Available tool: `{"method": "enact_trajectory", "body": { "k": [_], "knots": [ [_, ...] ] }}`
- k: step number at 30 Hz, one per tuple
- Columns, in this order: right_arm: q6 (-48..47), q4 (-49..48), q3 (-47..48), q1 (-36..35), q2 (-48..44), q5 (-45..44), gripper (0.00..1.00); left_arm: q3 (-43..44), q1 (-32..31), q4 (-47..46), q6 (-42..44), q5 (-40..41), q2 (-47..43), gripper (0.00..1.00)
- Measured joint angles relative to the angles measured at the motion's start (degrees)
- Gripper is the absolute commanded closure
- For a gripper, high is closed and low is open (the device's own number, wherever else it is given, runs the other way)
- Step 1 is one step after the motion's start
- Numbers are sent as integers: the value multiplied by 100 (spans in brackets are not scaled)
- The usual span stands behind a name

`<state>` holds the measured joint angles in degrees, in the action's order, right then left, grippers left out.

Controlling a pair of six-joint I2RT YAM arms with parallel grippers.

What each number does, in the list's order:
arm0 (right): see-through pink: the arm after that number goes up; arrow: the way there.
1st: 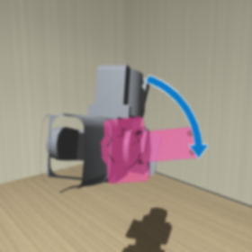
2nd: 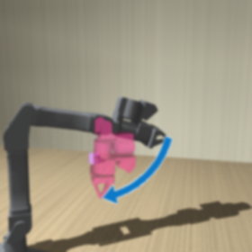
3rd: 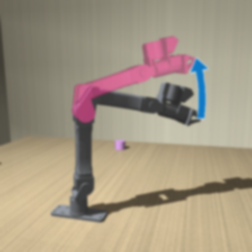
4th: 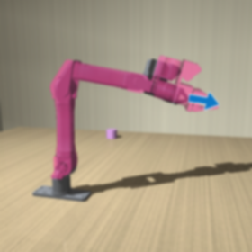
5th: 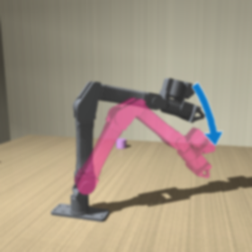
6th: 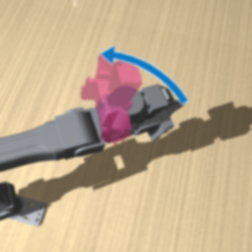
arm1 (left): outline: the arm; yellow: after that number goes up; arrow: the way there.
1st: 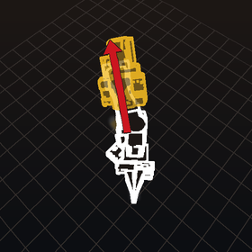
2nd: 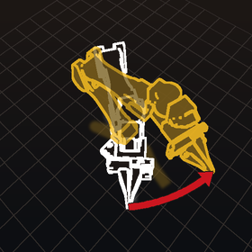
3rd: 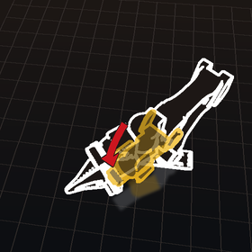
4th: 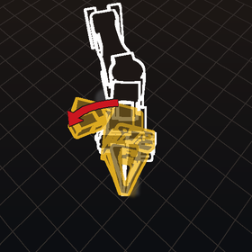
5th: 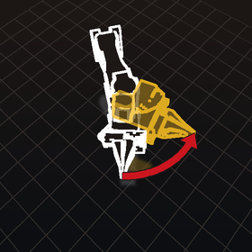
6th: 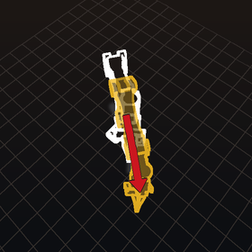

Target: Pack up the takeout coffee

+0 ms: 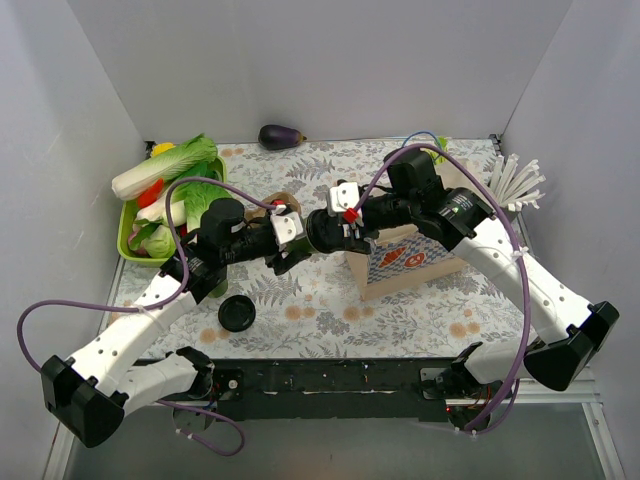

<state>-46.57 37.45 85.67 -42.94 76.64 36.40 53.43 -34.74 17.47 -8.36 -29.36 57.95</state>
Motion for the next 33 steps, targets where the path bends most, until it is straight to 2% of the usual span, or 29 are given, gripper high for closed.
{"method": "enact_trajectory", "body": {
  "k": [6,10,11,12,21,27,30,33],
  "knots": [
    [33,-2,-9,0,0,-76,37,0,0,-39,-24,20,39,22],
    [111,-15,-7,9,0,-278,38,0,0,-168,-111,116,52,11],
    [131,-13,-7,22,0,-317,38,0,0,-210,-136,157,48,4],
    [149,-11,-7,50,0,-350,38,0,0,-249,-162,203,46,2],
    [511,7,111,614,0,-437,39,-2,0,-116,-210,988,-149,2],
    [1333,-267,579,1366,35,-299,39,109,0,116,-278,1178,-492,2],
    [1847,-654,914,1838,63,-295,40,769,0,177,-540,1032,-151,2],
    [2315,-1001,1167,2334,74,-271,41,1810,-2,13,-868,656,627,2]
  ]
}}
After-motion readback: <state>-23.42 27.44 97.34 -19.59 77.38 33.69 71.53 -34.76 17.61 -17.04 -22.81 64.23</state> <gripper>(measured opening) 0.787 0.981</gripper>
